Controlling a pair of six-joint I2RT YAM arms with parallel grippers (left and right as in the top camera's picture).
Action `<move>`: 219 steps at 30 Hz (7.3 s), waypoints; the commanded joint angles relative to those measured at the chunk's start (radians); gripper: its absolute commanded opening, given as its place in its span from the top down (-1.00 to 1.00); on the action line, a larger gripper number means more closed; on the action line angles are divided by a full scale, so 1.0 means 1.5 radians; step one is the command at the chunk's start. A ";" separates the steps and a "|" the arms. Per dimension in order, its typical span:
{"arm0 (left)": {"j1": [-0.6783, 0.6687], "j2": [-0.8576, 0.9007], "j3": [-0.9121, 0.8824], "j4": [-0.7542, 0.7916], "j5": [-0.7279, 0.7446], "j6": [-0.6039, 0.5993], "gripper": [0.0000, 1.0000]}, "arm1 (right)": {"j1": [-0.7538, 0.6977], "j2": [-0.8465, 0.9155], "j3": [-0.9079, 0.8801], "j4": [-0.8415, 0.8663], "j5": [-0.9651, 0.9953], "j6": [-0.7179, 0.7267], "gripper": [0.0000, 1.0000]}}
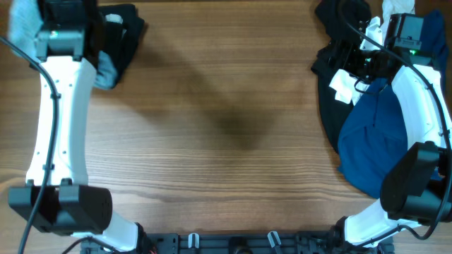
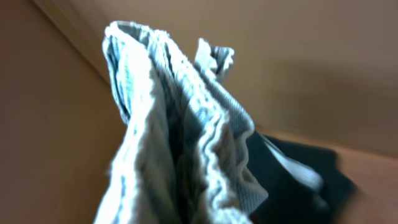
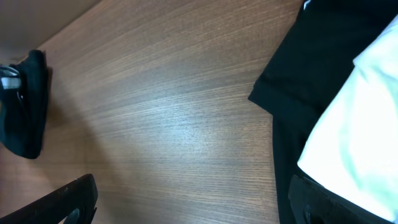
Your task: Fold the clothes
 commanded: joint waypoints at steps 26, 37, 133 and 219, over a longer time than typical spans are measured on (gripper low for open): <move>0.104 0.310 0.019 0.225 0.053 0.154 0.89 | -0.002 -0.001 0.002 0.006 0.018 -0.012 -0.97; 0.104 0.305 0.019 0.271 0.202 -0.078 -1.00 | -0.002 -0.001 0.002 0.009 0.017 -0.011 -0.97; 0.063 0.027 0.032 -0.202 0.446 -0.261 -1.00 | 0.066 -0.731 -0.326 0.328 0.073 -0.206 -0.99; 0.085 -0.358 -0.374 -0.022 0.460 -0.244 -1.00 | 0.131 -1.191 -0.962 0.490 0.119 -0.169 -0.99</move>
